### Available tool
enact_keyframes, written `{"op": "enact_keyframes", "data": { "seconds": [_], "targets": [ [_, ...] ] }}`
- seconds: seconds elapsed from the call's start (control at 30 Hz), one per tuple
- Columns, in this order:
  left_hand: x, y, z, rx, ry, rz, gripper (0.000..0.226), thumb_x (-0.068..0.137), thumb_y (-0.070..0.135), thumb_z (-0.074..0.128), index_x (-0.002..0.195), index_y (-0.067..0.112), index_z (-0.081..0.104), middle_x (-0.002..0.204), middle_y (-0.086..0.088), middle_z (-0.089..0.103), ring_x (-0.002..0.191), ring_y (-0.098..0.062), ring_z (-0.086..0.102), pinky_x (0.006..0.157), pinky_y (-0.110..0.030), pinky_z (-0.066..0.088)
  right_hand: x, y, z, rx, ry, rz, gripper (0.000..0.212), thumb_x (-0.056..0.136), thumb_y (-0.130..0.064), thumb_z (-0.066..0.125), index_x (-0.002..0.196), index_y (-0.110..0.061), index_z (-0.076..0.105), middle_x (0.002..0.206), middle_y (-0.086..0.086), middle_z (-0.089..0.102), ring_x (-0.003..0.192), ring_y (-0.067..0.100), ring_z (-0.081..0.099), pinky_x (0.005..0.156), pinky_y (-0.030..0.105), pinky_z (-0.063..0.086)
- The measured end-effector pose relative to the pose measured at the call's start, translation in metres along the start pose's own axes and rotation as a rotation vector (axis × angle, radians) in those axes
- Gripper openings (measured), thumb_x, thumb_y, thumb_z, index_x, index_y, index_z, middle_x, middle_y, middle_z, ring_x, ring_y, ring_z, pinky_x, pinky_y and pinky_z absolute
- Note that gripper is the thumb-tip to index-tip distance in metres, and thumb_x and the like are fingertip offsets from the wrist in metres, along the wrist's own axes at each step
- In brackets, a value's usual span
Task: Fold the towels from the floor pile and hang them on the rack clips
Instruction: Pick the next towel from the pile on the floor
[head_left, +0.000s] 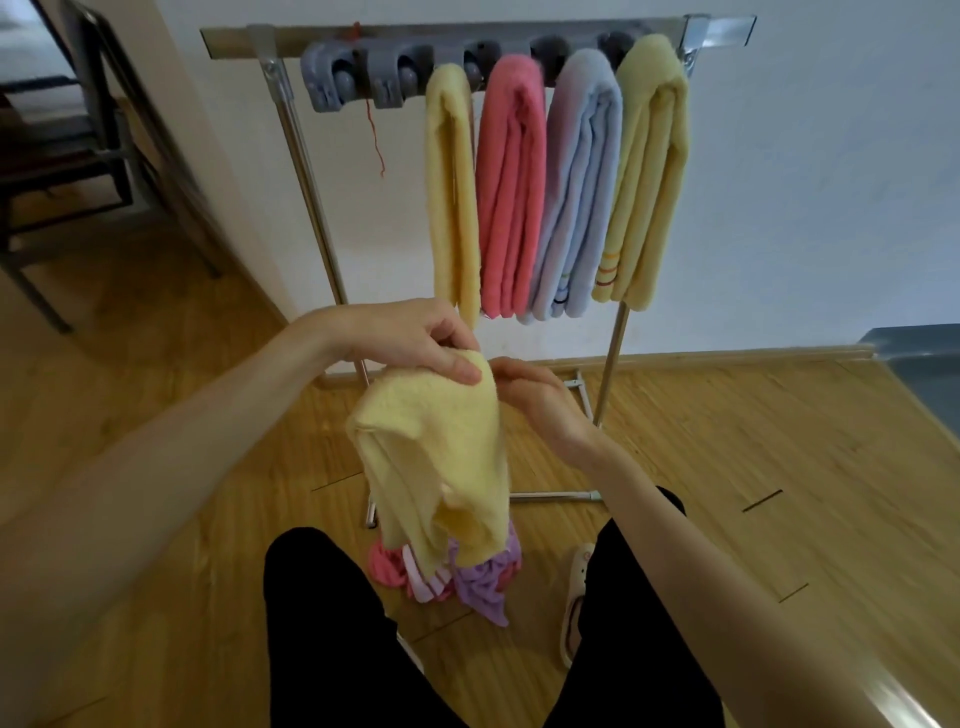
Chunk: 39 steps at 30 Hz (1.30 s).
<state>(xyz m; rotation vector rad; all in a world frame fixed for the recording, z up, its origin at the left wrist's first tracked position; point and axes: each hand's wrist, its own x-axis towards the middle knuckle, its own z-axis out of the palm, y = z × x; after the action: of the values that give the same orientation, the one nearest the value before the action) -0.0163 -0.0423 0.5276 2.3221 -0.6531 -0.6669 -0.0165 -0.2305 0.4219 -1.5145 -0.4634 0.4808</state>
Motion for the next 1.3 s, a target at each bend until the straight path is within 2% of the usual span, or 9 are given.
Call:
{"op": "enact_keyframes", "data": {
  "seconds": [0.13, 0.47, 0.6, 0.73, 0.8, 0.93, 1.03, 1.17, 1.3],
  "targets": [
    [-0.007, -0.009, -0.005, -0.010, 0.044, -0.026, 0.021, 0.088, 0.029, 0.064, 0.093, 0.011, 0.074, 0.083, -0.004, 0.069, 0.074, -0.011, 0.064, 0.063, -0.017, 0.047, 0.001, -0.005, 0.000, 0.071, -0.211, 0.069, 0.035, 0.084, -0.014, 0.050, 0.107, 0.010, 0.062, 0.108, 0.024, 0.063, 0.101, 0.033, 0.058, 0.091, 0.044, 0.043],
    [-0.042, -0.044, -0.013, -0.153, 0.170, -0.064, 0.052, 0.075, 0.050, 0.073, 0.105, 0.008, 0.071, 0.098, -0.008, 0.071, 0.090, -0.020, 0.068, 0.072, -0.023, 0.052, 0.005, -0.046, -0.050, -0.214, -0.155, -0.013, 0.011, 0.092, -0.018, 0.060, 0.092, -0.007, 0.061, 0.081, -0.001, 0.063, 0.078, 0.014, 0.060, 0.075, 0.030, 0.047],
    [-0.053, -0.040, -0.032, -0.274, 0.163, -0.001, 0.040, 0.086, 0.026, 0.067, 0.122, 0.019, 0.052, 0.109, -0.003, 0.066, 0.099, -0.021, 0.065, 0.076, -0.031, 0.057, 0.015, -0.060, -0.061, -0.285, -0.088, -0.010, 0.008, 0.091, -0.012, 0.060, 0.097, -0.008, 0.059, 0.084, 0.008, 0.061, 0.079, 0.017, 0.059, 0.074, 0.031, 0.048],
    [-0.050, -0.026, -0.056, 0.052, 0.166, -0.034, 0.025, 0.092, 0.011, 0.057, 0.092, 0.029, 0.073, 0.093, 0.017, 0.065, 0.094, -0.006, 0.060, 0.083, -0.025, 0.051, 0.024, -0.095, -0.060, -0.455, -0.247, -0.088, 0.030, 0.091, 0.004, 0.053, 0.115, -0.014, 0.053, 0.102, 0.014, 0.063, 0.091, 0.022, 0.062, 0.080, 0.034, 0.052],
    [-0.047, -0.022, -0.067, 0.143, 0.129, -0.091, 0.025, 0.092, 0.010, 0.057, 0.095, 0.028, 0.075, 0.095, 0.022, 0.067, 0.095, -0.004, 0.060, 0.085, -0.026, 0.049, 0.030, -0.117, -0.056, -0.686, -0.344, -0.113, 0.034, 0.090, 0.006, 0.049, 0.108, -0.019, 0.064, 0.102, -0.004, 0.064, 0.097, 0.014, 0.061, 0.084, 0.028, 0.049],
    [-0.044, -0.014, -0.096, 0.257, 0.110, -0.164, 0.025, 0.089, 0.022, 0.063, 0.105, 0.041, 0.068, 0.114, 0.018, 0.058, 0.104, -0.009, 0.056, 0.088, -0.033, 0.053, 0.054, -0.153, -0.050, -1.126, -0.467, -0.068, 0.046, 0.086, -0.004, 0.045, 0.102, -0.038, 0.071, 0.102, 0.010, 0.065, 0.090, 0.034, 0.058, 0.090, 0.050, 0.049],
    [-0.038, -0.008, -0.114, 0.361, 0.236, -0.194, 0.031, 0.085, 0.025, 0.068, 0.105, 0.047, 0.061, 0.116, 0.014, 0.050, 0.101, -0.011, 0.053, 0.080, -0.027, 0.051, 0.071, -0.182, -0.047, -1.201, -0.302, -0.076, 0.047, 0.088, 0.003, 0.042, 0.111, -0.027, 0.069, 0.113, -0.003, 0.063, 0.097, 0.018, 0.057, 0.098, 0.033, 0.045],
    [-0.029, 0.009, -0.135, 0.553, 0.543, -0.162, 0.036, 0.085, 0.017, 0.066, 0.116, 0.035, 0.061, 0.099, 0.012, 0.050, 0.076, -0.010, 0.053, 0.064, -0.027, 0.045, 0.091, -0.222, -0.046, -1.162, -0.048, -0.146, 0.046, 0.086, 0.006, 0.040, 0.109, -0.019, 0.071, 0.079, 0.002, 0.061, 0.060, 0.002, 0.051, 0.053, 0.005, 0.038],
    [-0.018, 0.020, -0.161, 0.745, 0.889, -0.045, 0.040, 0.084, 0.005, 0.060, 0.119, 0.024, 0.064, 0.105, 0.000, 0.057, 0.094, -0.018, 0.054, 0.077, -0.027, 0.037, 0.118, -0.245, -0.050, -1.194, 0.178, -0.199, 0.042, 0.085, 0.000, 0.043, 0.109, -0.023, 0.069, 0.069, -0.010, 0.054, 0.056, 0.004, 0.051, 0.044, 0.005, 0.035]
  ]
}}
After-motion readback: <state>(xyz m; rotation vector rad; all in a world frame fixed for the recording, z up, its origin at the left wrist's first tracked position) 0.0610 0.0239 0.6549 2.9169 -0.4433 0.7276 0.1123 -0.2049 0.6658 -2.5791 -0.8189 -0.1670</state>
